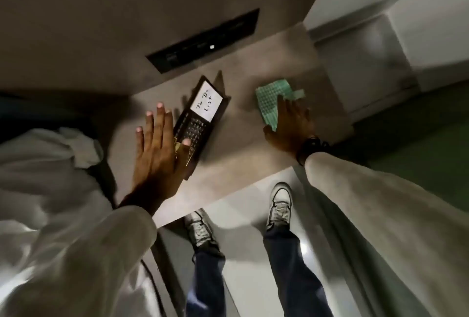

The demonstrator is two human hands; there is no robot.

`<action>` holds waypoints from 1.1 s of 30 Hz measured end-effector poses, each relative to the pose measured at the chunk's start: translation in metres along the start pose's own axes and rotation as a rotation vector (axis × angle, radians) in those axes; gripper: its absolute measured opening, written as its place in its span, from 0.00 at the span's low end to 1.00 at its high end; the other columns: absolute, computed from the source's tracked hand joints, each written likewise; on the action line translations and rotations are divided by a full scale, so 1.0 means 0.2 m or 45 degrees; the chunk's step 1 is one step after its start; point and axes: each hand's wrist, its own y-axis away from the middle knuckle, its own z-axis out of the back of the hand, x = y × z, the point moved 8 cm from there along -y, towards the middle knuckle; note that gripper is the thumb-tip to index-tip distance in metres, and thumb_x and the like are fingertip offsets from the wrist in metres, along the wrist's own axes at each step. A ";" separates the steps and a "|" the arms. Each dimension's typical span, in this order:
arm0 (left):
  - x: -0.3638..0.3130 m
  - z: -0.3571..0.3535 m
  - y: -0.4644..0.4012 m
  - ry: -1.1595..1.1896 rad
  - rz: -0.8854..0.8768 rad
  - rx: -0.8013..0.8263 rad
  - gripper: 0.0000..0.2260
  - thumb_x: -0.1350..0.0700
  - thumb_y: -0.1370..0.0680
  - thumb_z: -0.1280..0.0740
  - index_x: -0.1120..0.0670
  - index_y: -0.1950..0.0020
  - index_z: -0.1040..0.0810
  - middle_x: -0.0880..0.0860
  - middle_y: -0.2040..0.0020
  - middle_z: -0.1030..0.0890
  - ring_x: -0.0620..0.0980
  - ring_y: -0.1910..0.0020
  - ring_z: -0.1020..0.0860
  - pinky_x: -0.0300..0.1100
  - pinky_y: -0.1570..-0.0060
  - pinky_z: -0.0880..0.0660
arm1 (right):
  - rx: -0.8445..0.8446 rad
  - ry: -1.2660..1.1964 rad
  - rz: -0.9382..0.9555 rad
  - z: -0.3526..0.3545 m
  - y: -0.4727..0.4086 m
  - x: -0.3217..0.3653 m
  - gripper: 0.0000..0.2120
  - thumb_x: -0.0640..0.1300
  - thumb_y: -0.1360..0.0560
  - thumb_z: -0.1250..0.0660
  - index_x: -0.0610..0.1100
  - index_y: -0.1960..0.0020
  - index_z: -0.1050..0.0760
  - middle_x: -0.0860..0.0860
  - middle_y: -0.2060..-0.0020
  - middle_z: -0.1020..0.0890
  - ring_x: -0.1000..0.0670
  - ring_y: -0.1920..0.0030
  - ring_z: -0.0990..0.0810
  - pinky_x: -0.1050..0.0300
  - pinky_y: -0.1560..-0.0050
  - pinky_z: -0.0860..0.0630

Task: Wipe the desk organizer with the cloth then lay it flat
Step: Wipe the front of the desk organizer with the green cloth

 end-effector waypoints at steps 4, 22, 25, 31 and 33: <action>0.04 -0.16 0.01 0.064 0.090 0.032 0.33 0.39 0.16 0.54 0.56 0.16 0.54 0.54 0.15 0.55 0.54 0.17 0.57 0.57 0.20 0.57 | -0.123 -0.194 -0.133 -0.07 -0.08 -0.10 0.41 0.51 0.26 0.34 0.36 0.21 0.47 0.37 0.23 0.37 0.35 0.23 0.38 0.37 0.25 0.36; 0.12 -0.13 -0.10 -0.121 -0.228 0.176 0.65 0.28 0.38 0.27 0.55 0.17 0.62 0.53 0.17 0.62 0.56 0.17 0.60 0.58 0.20 0.57 | 0.041 -1.783 -0.592 -0.28 -0.07 -0.04 0.11 0.37 0.25 0.30 0.42 0.42 0.22 0.46 0.53 0.15 0.49 0.57 0.14 0.55 0.58 0.17; 0.12 -0.15 -0.14 -0.103 -0.260 0.197 0.68 0.26 0.41 0.27 0.56 0.17 0.62 0.54 0.16 0.61 0.56 0.17 0.60 0.57 0.20 0.57 | -0.121 -1.792 -0.598 -0.32 0.02 0.12 0.03 0.37 0.25 0.28 0.42 0.58 0.20 0.54 0.71 0.17 0.57 0.71 0.19 0.67 0.70 0.25; 0.11 -0.19 -0.15 -0.092 -0.335 0.189 0.70 0.30 0.42 0.23 0.53 0.17 0.65 0.53 0.16 0.62 0.56 0.17 0.59 0.60 0.20 0.55 | -0.192 -1.791 -0.656 -0.45 0.14 0.54 0.10 0.36 0.30 0.26 0.41 0.49 0.17 0.43 0.53 0.12 0.42 0.53 0.13 0.43 0.50 0.14; 0.11 -0.18 -0.15 -0.093 -0.372 0.177 0.70 0.31 0.42 0.22 0.50 0.18 0.68 0.50 0.18 0.65 0.57 0.17 0.59 0.60 0.20 0.55 | -0.144 -1.842 -0.640 -0.50 0.15 0.62 0.05 0.36 0.31 0.25 0.45 0.58 0.17 0.44 0.56 0.12 0.41 0.54 0.12 0.39 0.51 0.14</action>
